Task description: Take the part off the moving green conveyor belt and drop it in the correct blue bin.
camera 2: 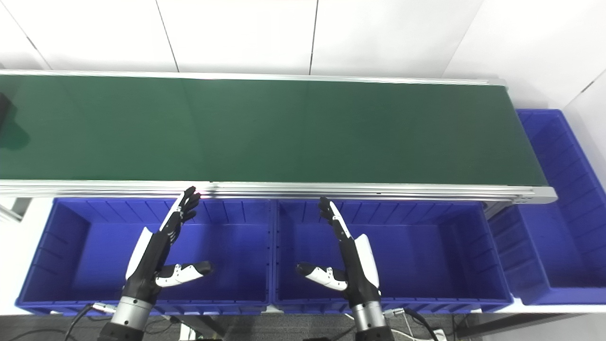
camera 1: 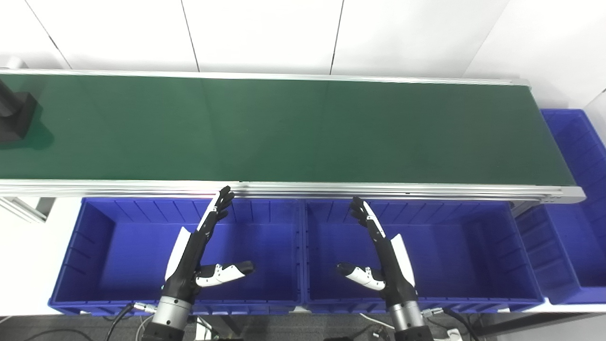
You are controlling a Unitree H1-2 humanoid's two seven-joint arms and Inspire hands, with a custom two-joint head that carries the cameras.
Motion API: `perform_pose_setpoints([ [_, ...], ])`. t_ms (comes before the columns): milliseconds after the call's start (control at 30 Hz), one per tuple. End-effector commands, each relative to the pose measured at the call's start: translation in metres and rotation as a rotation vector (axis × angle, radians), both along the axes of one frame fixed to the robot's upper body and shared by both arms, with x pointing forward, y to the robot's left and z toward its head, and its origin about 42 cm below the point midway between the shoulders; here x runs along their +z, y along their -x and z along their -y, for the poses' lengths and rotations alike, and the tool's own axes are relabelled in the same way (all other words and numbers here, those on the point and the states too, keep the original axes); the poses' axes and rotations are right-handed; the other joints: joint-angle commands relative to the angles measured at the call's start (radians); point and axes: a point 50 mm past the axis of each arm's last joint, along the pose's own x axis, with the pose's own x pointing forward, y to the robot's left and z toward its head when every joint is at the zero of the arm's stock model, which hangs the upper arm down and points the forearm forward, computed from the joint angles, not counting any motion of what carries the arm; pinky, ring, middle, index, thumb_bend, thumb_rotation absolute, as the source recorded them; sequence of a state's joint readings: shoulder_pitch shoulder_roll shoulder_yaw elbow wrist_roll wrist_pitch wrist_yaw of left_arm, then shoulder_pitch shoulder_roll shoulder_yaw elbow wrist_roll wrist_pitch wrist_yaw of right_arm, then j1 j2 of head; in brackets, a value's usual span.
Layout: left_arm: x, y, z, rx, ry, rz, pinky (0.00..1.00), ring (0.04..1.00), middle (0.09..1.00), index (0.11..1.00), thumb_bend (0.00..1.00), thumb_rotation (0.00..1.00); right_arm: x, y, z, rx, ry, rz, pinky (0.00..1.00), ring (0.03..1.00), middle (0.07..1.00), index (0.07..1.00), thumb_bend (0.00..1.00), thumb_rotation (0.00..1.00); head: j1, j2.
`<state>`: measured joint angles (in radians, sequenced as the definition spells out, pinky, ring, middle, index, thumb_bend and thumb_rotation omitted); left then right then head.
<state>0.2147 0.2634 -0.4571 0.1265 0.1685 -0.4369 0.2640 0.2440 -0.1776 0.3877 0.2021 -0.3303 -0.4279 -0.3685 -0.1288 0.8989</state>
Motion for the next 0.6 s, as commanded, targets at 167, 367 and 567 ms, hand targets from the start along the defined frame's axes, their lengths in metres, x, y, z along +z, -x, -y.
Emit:
perform_pose_setpoints([
  [167,0.008,-0.006,-0.002,-0.010,0.009,0.058,0.91,0.937,0.939,0.961,0.98,0.63,0.011,-0.005,0.001,0.009,-0.011,0.076,0.88,0.894,0.912,0.951,0.95,0.85,0.012,-0.020],
  [367,0.004,-0.006,-0.003,-0.008,-0.004,0.052,0.90,0.934,0.941,0.953,0.97,0.64,0.008,-0.005,-0.001,0.004,-0.021,0.070,0.87,0.886,0.904,0.943,0.94,0.83,0.018,-0.057],
  [567,-0.004,-0.005,-0.001,-0.003,-0.018,0.036,0.89,0.927,0.935,0.948,0.97,0.65,0.001,-0.005,-0.001,-0.005,0.001,0.069,0.86,0.877,0.898,0.940,0.94,0.83,0.020,-0.097],
])
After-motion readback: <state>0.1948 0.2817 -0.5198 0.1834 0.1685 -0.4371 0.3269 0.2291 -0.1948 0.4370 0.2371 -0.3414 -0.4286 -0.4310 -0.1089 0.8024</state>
